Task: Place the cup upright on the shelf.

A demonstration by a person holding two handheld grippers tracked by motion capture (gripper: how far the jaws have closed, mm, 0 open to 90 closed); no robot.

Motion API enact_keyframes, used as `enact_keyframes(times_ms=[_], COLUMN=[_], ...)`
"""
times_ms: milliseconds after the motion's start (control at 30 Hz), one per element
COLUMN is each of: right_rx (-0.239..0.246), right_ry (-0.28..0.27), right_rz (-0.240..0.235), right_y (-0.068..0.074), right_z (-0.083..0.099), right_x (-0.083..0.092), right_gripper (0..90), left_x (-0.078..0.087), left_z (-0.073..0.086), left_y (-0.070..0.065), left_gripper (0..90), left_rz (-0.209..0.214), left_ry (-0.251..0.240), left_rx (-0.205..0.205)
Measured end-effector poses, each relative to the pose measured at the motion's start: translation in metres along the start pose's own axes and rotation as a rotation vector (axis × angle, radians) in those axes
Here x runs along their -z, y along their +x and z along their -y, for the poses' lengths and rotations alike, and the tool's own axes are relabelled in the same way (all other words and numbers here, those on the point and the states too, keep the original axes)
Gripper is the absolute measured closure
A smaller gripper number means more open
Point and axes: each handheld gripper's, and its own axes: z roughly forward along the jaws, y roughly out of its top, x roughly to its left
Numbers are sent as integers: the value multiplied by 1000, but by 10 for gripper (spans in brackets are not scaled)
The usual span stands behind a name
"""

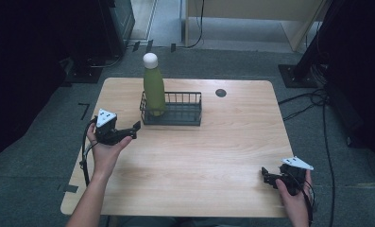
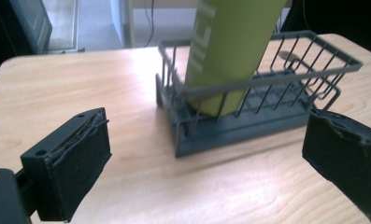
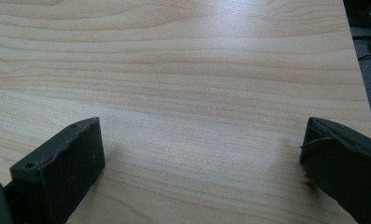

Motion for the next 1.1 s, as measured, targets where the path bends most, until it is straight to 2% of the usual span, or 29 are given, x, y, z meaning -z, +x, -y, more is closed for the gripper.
enact_keyframes(times_ms=[300, 433, 633, 700, 800, 933, 1100], right_rx=[0, 0, 2, 2, 2, -3, -14], right_ry=[0, 0, 1, 1, 1, 1, 1], right_rz=[0, 0, 1, 1, 1, 4, 15], right_y=[0, 0, 0, 0, 0, 0, 1], right_z=[0, 0, 0, 0, 0, 0, 0], right_x=[0, 0, 0, 0, 0, 0, 0], right_gripper=[0, 0, 0, 0, 0, 0, 0], left_x=[16, 23, 32, 36, 39, 47, 54], left_z=[32, 48, 67, 74, 82, 92, 103], left_y=[13, 17, 26, 28, 31, 34, 39], left_gripper=[14, 13, 13, 13, 9, 9, 9], left_rz=[-10, -20, -31, -36, -49, -47, -71], left_ry=[23, 39, 71, 79, 89, 95, 135], left_rx=[44, 46, 88, 88, 96, 119, 133])
